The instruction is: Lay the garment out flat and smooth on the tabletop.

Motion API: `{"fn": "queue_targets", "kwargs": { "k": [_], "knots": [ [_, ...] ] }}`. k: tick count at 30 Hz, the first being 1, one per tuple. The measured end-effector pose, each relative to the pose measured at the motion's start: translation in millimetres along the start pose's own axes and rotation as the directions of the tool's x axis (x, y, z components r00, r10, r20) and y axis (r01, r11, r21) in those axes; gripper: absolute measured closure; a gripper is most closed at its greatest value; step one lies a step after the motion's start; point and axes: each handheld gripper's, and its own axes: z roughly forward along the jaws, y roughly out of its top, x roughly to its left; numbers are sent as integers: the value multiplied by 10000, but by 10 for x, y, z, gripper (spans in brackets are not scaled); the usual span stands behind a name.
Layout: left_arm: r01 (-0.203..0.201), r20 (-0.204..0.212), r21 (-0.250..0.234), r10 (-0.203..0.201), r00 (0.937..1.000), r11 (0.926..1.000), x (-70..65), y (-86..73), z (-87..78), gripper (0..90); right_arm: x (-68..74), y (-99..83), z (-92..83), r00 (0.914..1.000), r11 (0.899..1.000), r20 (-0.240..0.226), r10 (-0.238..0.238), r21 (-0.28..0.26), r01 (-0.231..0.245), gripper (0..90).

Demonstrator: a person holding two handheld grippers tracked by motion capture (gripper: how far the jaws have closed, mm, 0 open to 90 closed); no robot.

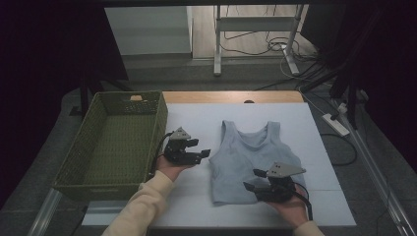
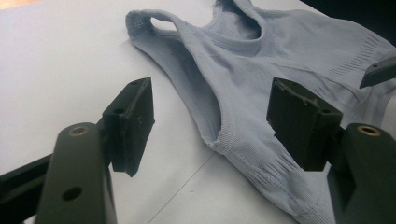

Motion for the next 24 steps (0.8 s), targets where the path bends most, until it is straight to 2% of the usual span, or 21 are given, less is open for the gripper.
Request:
{"fn": "queue_targets", "kwargs": {
  "k": [24],
  "knots": [
    [-64,-1,-20,64,10000,10000,8,-2,13,321,169,138,234,9969,9980,-465,-629,-55,627,373]
  ]
}}
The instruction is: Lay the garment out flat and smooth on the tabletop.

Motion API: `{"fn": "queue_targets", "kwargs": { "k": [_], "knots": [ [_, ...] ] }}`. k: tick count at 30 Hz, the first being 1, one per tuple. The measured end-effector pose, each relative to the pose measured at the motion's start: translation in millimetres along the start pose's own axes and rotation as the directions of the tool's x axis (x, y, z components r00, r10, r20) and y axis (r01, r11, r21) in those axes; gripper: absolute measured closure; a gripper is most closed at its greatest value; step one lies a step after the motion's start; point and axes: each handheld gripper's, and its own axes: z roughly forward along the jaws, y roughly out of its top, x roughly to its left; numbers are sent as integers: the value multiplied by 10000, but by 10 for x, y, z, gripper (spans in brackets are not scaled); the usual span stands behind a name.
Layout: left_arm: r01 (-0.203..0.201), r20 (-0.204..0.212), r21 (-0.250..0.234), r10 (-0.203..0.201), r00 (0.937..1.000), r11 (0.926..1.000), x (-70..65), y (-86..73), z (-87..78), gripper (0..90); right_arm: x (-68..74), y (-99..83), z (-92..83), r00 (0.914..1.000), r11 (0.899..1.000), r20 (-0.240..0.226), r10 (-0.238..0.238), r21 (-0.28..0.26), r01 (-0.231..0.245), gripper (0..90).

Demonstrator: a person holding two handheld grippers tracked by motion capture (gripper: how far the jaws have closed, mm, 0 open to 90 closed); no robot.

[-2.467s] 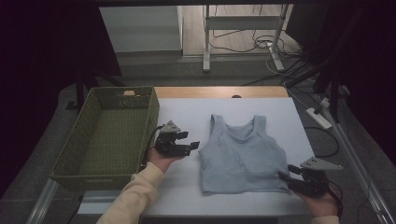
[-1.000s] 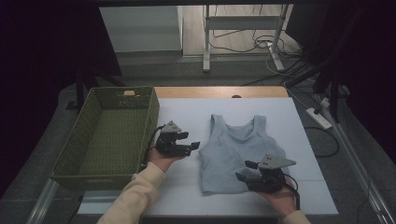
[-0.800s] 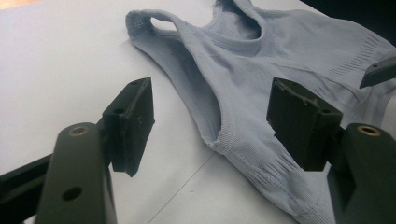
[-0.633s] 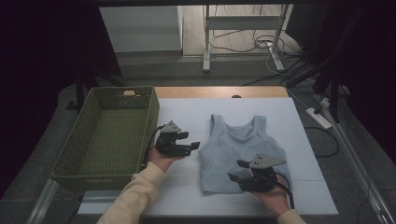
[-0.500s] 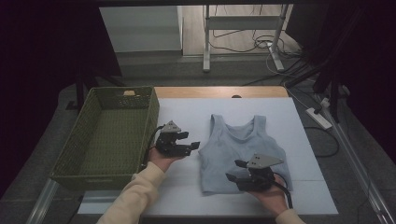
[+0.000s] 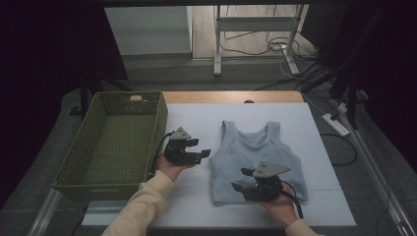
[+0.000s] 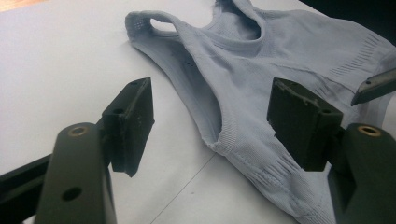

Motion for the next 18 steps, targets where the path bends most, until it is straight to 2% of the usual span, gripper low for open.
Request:
{"fn": "queue_targets", "kwargs": {
  "k": [18],
  "knots": [
    [-26,-42,-5,26,10000,10000,5,-1,5,319,136,55,131,9981,9989,-463,-407,212,417,368]
  ]
}}
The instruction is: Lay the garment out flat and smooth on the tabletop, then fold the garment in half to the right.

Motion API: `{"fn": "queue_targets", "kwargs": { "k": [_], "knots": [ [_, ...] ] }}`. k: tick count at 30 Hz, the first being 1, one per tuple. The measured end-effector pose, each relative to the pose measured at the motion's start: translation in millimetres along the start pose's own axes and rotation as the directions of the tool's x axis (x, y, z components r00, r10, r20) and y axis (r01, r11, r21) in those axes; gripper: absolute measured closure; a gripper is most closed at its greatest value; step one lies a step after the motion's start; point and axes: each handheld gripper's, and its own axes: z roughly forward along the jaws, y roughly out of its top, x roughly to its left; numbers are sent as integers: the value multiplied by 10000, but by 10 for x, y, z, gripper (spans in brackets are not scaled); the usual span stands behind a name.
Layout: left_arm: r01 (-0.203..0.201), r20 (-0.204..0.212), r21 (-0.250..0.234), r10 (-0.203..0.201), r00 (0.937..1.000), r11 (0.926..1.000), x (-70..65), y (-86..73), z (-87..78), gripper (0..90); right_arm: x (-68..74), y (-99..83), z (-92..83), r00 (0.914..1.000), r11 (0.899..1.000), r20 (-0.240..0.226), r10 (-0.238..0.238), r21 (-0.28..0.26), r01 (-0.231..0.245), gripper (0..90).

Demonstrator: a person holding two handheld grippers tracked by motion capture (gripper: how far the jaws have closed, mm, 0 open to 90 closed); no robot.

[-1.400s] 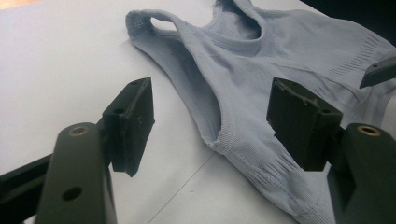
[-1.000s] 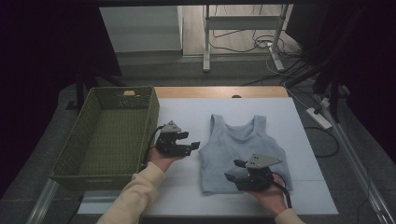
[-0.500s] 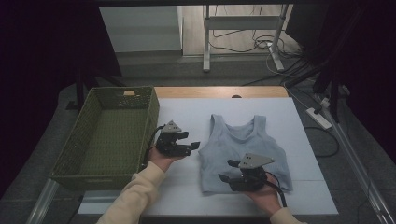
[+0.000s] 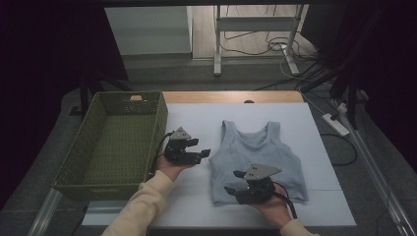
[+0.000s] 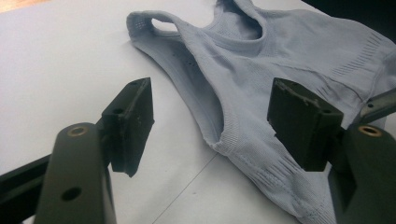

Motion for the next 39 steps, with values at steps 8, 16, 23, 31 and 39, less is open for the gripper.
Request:
{"fn": "queue_targets", "kwargs": {
  "k": [8,16,23,31,39],
  "knots": [
    [34,-68,20,-34,10000,10000,26,-4,22,319,54,19,67,9996,9999,-244,-130,35,131,366],
    [53,-83,7,-52,10000,10000,32,-1,39,320,103,29,107,9987,9993,-382,-351,130,357,364],
    [56,-86,45,-56,9999,10000,38,-1,71,320,99,30,100,9987,9994,-396,-318,154,324,364],
    [86,-102,26,-86,9999,10000,39,16,114,320,103,24,101,9985,9990,-398,-372,221,381,362],
    [94,-154,59,-93,9998,9999,48,39,178,320,120,18,93,9983,9988,-449,-365,304,379,361]
  ]
}}
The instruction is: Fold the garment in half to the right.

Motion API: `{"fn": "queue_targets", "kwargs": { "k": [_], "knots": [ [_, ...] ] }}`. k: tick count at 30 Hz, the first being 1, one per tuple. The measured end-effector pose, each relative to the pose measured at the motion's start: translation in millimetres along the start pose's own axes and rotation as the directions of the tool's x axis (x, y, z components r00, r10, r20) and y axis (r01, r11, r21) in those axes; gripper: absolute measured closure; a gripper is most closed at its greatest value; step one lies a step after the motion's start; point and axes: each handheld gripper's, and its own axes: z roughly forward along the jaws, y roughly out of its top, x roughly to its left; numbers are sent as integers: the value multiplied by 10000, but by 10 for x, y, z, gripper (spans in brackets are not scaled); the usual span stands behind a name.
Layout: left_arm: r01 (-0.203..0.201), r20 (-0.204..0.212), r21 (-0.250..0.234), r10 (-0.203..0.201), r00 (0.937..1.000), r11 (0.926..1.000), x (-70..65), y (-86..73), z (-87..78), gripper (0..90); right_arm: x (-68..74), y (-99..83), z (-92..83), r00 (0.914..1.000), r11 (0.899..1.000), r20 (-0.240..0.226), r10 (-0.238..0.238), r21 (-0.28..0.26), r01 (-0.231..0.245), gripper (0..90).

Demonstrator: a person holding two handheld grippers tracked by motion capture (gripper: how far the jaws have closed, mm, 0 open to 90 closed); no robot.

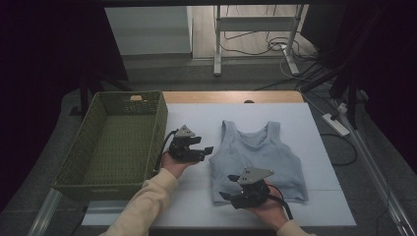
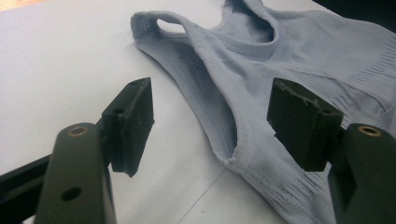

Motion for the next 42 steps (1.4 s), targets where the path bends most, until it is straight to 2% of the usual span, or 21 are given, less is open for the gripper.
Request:
{"fn": "queue_targets", "kwargs": {
  "k": [3,7,9,17,21,27,32,42],
  "knots": [
    [-19,-23,18,19,10000,10000,7,1,5,320,13,-5,22,10000,10000,-98,-13,74,13,359],
    [30,-45,-19,-30,10000,10000,17,-1,-5,319,44,-18,84,9994,9989,-347,-50,459,65,333],
    [33,-49,-23,-33,10000,10000,18,-1,-9,319,75,-27,118,9990,9971,-418,-176,732,206,324],
    [41,-62,-47,-42,10000,10000,25,-2,-24,319,198,-14,244,9950,9918,-839,-549,1104,640,318],
    [32,-51,-32,-32,10000,10000,21,-2,-19,319,196,-29,340,9947,9839,-723,-733,1576,840,309],
    [31,-43,-24,-31,10000,10000,21,-2,-19,319,192,-23,454,9958,9788,-455,-788,1860,860,306],
    [49,-43,-35,-49,10000,10000,20,-2,-22,318,201,-12,528,9948,9697,-179,-1006,2217,1021,307],
    [42,-41,-15,-42,10000,10000,19,-4,-30,317,191,2,534,9960,9707,118,-887,2254,838,412]
  ]
}}
